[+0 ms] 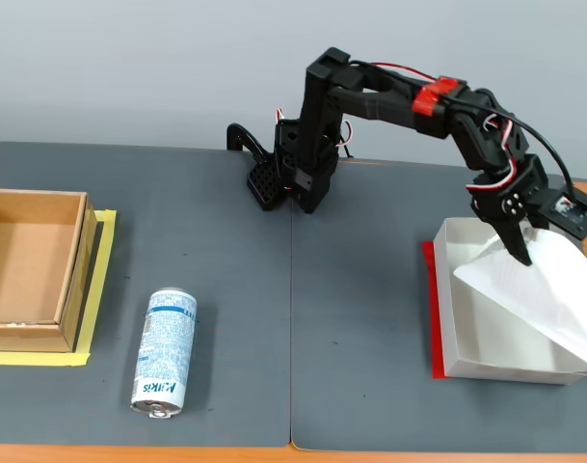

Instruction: Pick the sandwich and put it in the gray box

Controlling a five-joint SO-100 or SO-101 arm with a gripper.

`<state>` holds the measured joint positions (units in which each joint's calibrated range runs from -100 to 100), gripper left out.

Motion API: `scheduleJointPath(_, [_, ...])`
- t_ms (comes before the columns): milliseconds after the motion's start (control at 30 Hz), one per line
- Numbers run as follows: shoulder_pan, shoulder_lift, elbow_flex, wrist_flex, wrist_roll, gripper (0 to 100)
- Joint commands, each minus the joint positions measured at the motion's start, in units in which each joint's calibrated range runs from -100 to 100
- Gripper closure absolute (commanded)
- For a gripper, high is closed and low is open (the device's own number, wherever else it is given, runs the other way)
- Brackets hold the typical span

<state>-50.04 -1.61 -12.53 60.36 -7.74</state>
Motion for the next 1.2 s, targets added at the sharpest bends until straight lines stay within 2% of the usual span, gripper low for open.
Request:
scheduleJointPath(0, [-0.28, 1.83, -5.16, -1.34, 0.16, 98])
scheduleJointPath(633, [0.17, 6.07, -8.41, -2.64, 0.27, 96])
scheduleJointPath(700, [0.17, 6.07, -8.77, -2.64, 0.27, 90])
scheduleJointPath(833, [-0.13, 5.98, -8.77, -2.64, 0.32, 69])
scheduleJointPath(900, [-0.28, 5.98, -8.86, -2.64, 0.32, 61])
scheduleJointPath(1167, [-0.21, 5.98, -8.86, -2.64, 0.32, 59])
